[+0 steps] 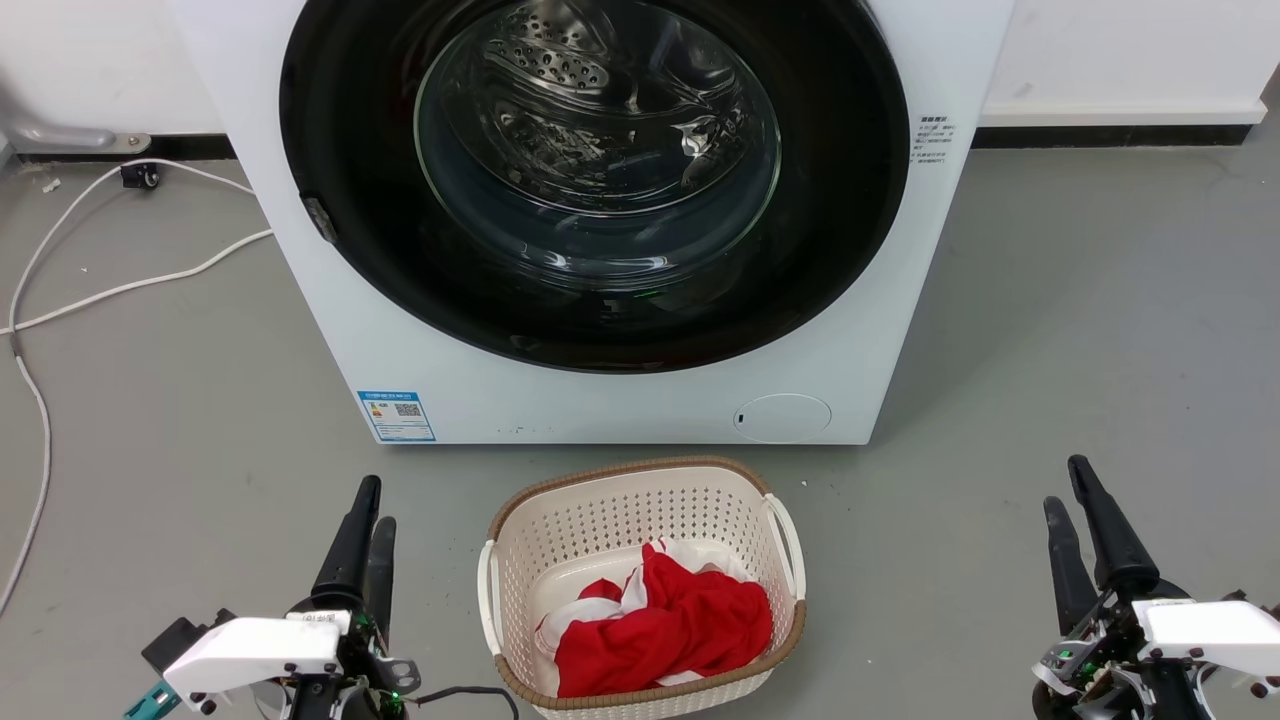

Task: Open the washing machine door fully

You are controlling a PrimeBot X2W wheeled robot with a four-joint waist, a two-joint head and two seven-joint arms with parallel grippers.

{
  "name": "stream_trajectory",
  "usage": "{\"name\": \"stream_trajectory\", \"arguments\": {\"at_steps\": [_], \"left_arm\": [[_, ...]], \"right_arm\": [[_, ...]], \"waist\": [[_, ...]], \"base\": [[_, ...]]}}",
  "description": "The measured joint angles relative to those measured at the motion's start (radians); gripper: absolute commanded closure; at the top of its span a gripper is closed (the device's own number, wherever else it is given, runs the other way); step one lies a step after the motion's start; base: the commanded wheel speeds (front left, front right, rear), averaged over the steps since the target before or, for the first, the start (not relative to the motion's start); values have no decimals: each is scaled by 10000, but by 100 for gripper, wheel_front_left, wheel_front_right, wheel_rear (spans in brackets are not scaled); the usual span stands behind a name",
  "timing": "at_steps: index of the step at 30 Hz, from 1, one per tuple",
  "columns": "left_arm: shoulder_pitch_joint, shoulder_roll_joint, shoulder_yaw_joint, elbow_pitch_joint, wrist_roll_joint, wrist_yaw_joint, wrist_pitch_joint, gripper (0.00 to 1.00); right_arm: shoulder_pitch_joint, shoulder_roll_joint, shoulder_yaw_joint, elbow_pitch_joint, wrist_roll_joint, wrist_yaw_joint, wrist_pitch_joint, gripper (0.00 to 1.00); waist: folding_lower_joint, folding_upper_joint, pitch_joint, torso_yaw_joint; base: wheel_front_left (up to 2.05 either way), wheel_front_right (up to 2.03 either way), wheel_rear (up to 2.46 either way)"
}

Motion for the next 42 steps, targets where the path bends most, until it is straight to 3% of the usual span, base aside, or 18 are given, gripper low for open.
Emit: {"name": "stream_trajectory", "arguments": {"at_steps": [11,23,42], "left_arm": [[-128,2,-165,-571,1252,0,-481,0],[-195,2,-221,-1298,3960,0,-949,0],[-308,27,-556,-1294,7718,-2,-1569,0]], "right_arm": [[98,4,123,-403,-1243,0,-472,0],[198,8,188,-1143,-4796,0,-909,0],[462,13,608,-1701,-9250,2,-1523,0]], "waist": [[-1,0,10,18],[0,0,13,42],[0,0,-37,102]], "base": [[0,0,0],[0,0,0],[0,0,0]]}}
